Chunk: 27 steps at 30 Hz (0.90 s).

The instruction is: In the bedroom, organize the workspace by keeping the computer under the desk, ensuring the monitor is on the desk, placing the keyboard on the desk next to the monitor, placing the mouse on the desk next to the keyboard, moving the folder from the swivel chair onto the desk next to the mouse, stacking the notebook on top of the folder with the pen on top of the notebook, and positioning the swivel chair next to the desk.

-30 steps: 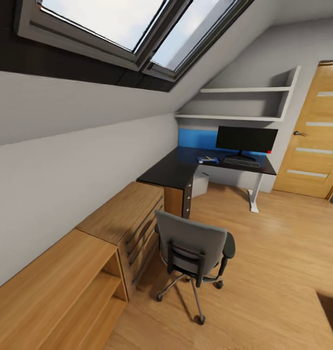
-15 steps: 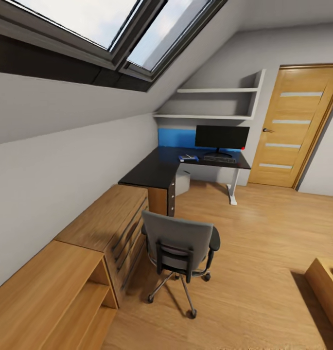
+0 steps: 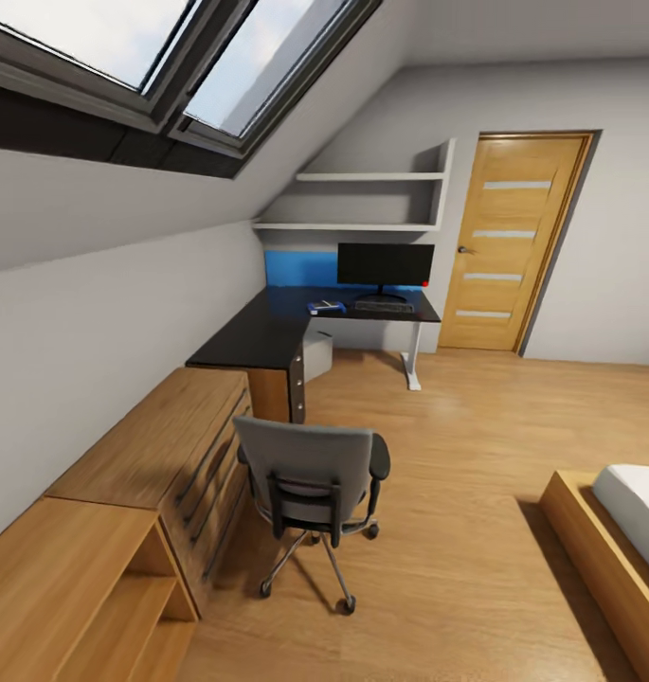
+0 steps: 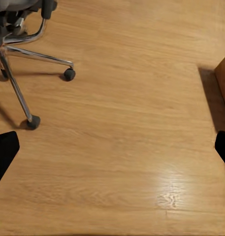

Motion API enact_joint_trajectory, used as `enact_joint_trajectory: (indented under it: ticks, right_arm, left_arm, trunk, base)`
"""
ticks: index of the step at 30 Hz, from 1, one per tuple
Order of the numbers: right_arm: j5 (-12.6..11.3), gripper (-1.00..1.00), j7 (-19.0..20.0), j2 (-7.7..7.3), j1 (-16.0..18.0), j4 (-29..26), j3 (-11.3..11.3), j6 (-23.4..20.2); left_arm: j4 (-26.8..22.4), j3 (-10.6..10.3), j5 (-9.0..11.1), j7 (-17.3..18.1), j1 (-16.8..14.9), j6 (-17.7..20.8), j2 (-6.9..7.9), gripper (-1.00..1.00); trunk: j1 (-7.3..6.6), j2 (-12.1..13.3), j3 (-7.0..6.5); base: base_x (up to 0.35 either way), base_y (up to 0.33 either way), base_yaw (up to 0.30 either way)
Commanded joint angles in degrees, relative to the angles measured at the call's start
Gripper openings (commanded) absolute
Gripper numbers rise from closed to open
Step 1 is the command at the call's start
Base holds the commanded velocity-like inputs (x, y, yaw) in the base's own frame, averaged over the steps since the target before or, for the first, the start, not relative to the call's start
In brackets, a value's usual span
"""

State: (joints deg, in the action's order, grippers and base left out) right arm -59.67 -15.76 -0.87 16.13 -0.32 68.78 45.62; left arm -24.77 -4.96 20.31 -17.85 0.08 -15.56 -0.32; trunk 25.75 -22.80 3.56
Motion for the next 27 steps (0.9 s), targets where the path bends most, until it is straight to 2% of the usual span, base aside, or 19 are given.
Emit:
enact_joint_trajectory:
  ticks: [1, 9, 15, 27]
  right_arm:
    - [0.0, 1.0, -0.5, 0.0, 0.0, 0.0, 0.5, 0.0]
    - [0.0, 1.0, -0.5, 0.0, 0.0, 0.0, 0.5, 0.0]
    - [0.0, 1.0, -0.5, 0.0, 0.0, 0.0, 0.6, 0.0]
    - [0.1, 1.0, -0.4, 0.0, 0.0, 0.0, 0.7, 0.1]
  left_arm:
    - [-0.1, -0.5, 0.5, -0.4, 0.0, -0.2, 0.05, 1.0]
    - [-0.1, -0.5, 0.5, -0.4, 0.0, -0.2, 0.05, 1.0]
    - [-0.1, -0.5, 0.5, -0.4, 0.0, -0.2, 0.05, 1.0]
    - [-0.1, -0.5, 0.5, -0.4, 0.0, -0.2, 0.03, 1.0]
  trunk:
    - [0.04, -0.1, 0.12]
    - [0.04, -0.1, 0.12]
    - [0.04, -0.1, 0.12]
    - [0.04, -0.1, 0.12]
  base:
    - [0.0, 0.0, -0.298]
    - [0.0, 0.016, -0.298]
    - [0.0, 0.212, -0.256]
    - [0.0, 0.285, -0.044]
